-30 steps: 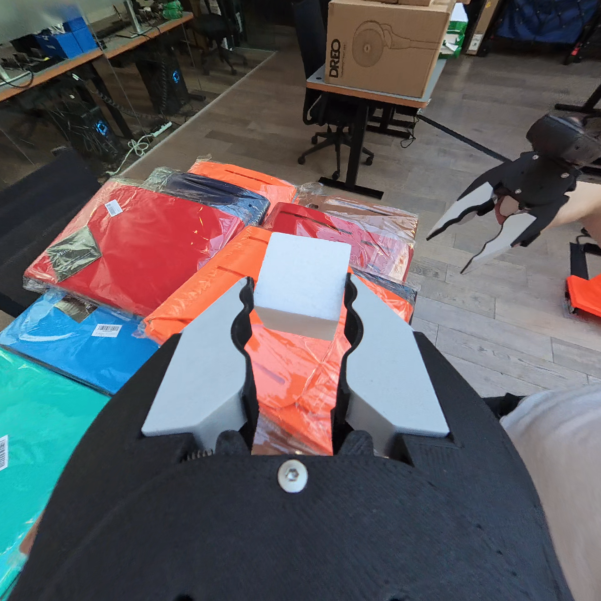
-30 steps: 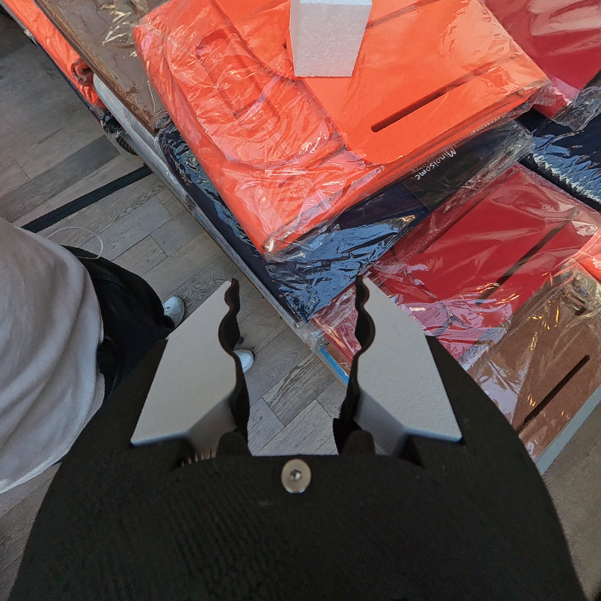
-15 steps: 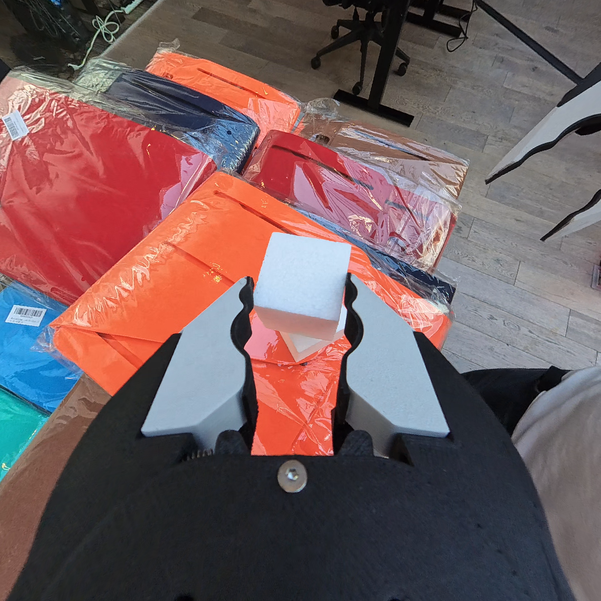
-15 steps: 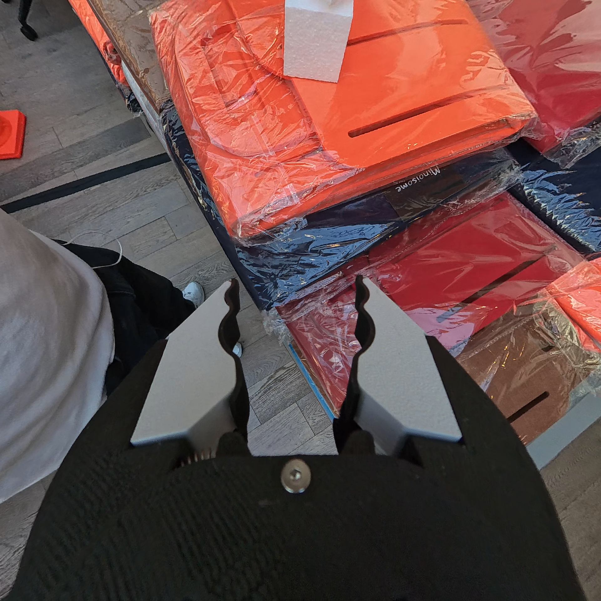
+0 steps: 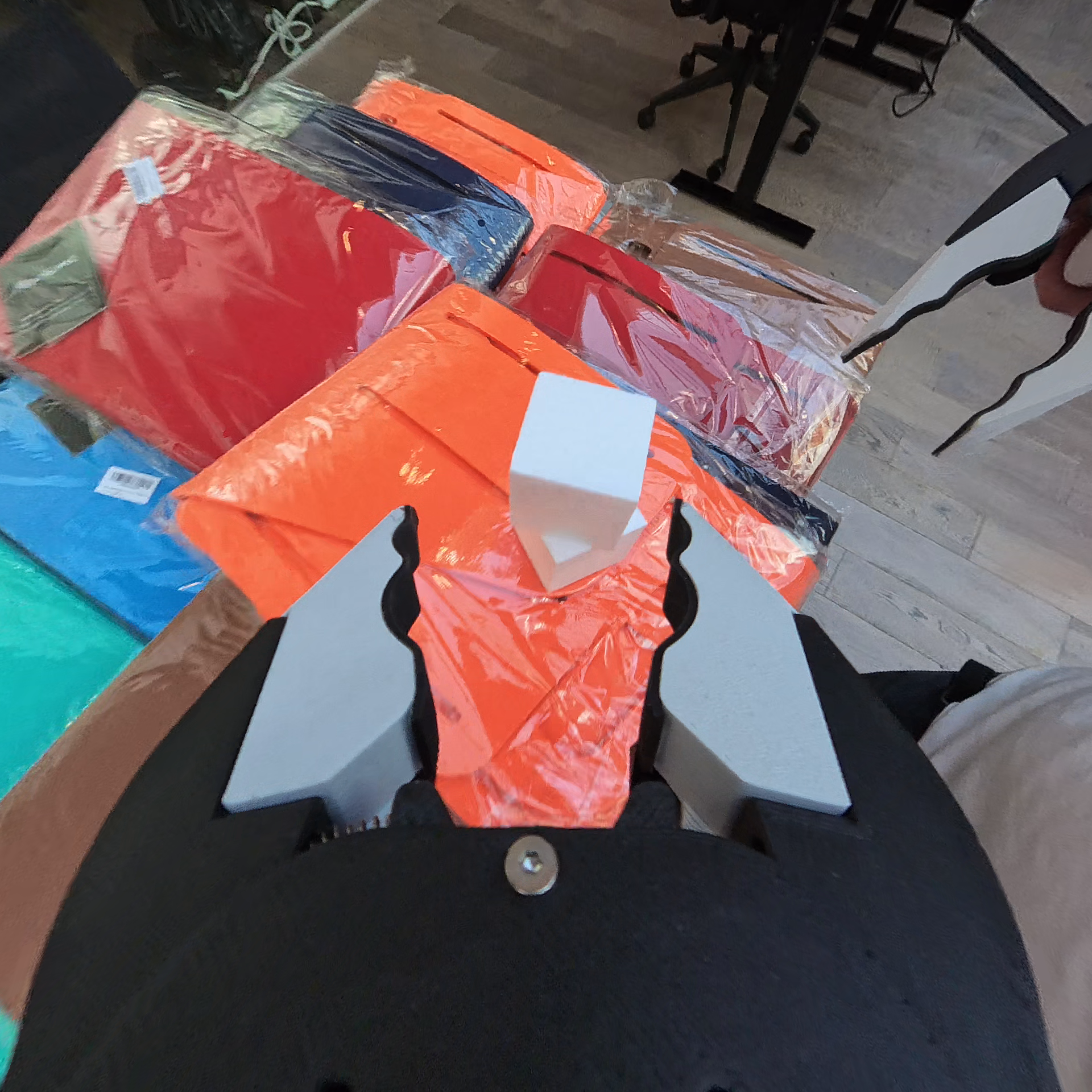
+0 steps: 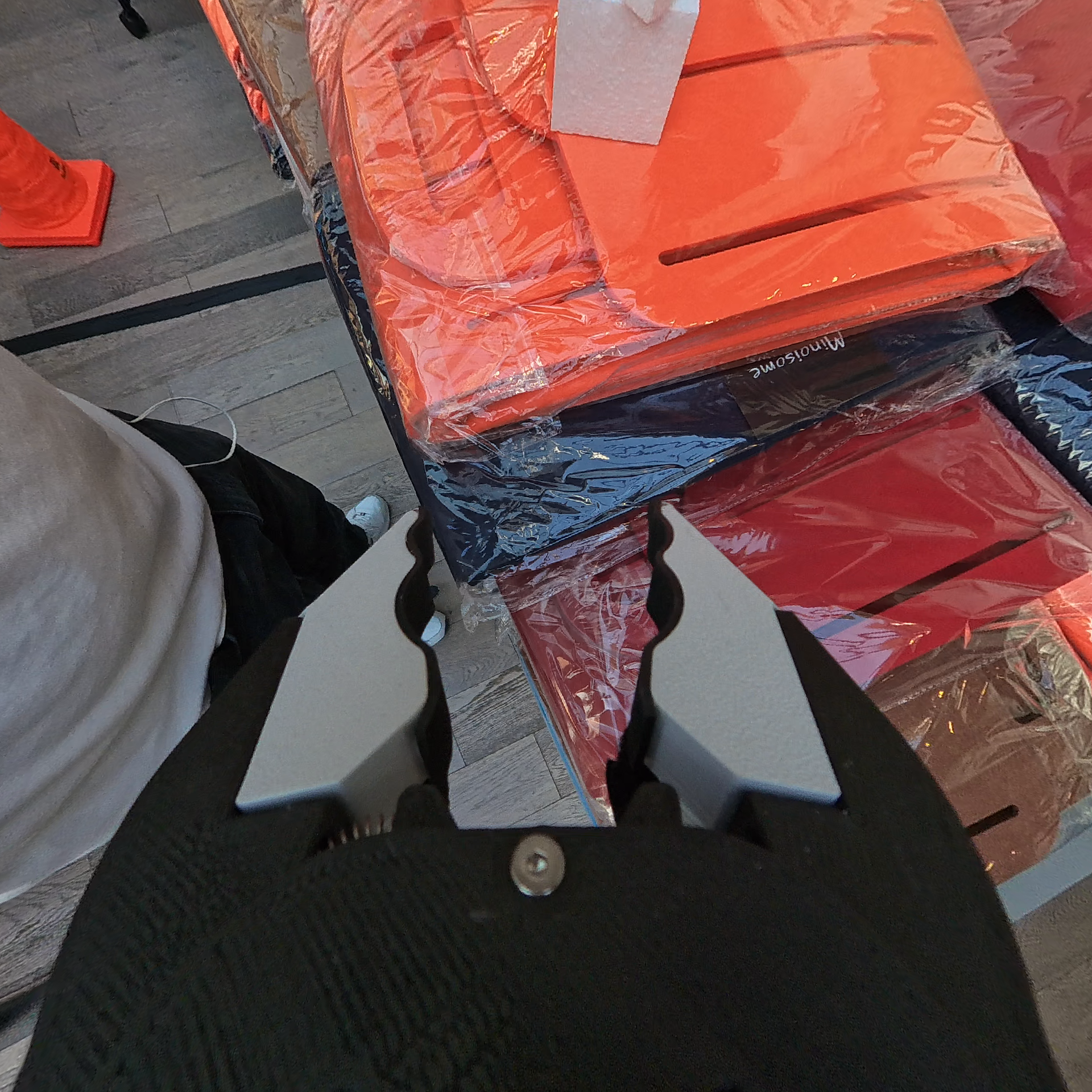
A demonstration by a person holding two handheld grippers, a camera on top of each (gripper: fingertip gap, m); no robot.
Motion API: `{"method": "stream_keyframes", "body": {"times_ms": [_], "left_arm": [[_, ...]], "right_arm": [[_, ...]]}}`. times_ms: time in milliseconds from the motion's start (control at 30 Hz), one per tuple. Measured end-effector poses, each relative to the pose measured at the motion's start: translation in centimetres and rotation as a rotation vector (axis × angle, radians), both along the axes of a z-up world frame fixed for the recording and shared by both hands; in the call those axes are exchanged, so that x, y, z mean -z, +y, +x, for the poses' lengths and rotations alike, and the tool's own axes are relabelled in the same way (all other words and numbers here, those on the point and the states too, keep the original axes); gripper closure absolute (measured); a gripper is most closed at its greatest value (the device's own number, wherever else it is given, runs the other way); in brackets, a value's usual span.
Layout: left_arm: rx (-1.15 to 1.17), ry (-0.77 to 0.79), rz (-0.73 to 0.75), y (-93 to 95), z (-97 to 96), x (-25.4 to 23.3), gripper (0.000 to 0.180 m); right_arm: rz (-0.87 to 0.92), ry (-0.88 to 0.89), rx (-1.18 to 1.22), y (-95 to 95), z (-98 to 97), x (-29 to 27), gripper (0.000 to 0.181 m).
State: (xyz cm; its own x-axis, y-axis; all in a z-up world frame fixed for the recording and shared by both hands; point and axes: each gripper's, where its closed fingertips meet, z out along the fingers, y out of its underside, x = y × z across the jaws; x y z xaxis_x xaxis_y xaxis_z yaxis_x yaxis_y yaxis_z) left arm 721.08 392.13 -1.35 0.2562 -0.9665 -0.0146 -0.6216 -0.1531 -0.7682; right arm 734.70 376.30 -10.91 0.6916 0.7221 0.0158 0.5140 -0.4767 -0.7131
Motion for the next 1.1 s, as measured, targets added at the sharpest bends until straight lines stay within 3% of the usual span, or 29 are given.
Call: {"method": "stream_keyframes", "body": {"times_ms": [167, 333, 433, 500, 633, 767, 933, 1100], "left_arm": [[-0.281, 0.026, 0.278, 2.9, -13.2, -2.3, 0.101], [-0.322, 0.062, 0.186, 4.3, -19.1, 0.5, 0.088], [-0.359, 0.022, -0.016, 4.2, -18.7, 2.5, 0.074], [-0.410, 0.037, -0.013, 4.4, -19.1, 3.7, 0.091], [-0.527, -0.098, -0.086, 4.4, -18.9, 3.0, 0.122], [-0.576, -0.039, -0.025, 4.8, -19.3, 2.4, 0.124], [-0.579, -0.056, -0.082, 5.0, -19.2, 2.1, 0.124], [-0.461, -0.155, -0.039, 3.6, -16.0, -3.9, 0.125]], "right_arm": [[0.026, 0.015, -0.001, 0.0, 0.6, -1.2, 0.109], [0.005, -0.009, -0.027, 0.7, 0.8, -1.3, 0.110], [0.014, -0.054, -0.054, 1.5, 0.6, -1.6, 0.109], [0.023, -0.054, -0.070, 1.9, 0.1, -2.0, 0.109], [0.023, -0.063, -0.088, 2.0, 0.0, -2.2, 0.109], [0.023, -0.041, -0.078, 2.0, 0.4, -2.3, 0.109], [0.021, -0.023, -0.082, 1.6, 0.1, -1.6, 0.109], [0.008, -0.017, -0.067, 1.3, 0.3, -1.1, 0.109]]}}
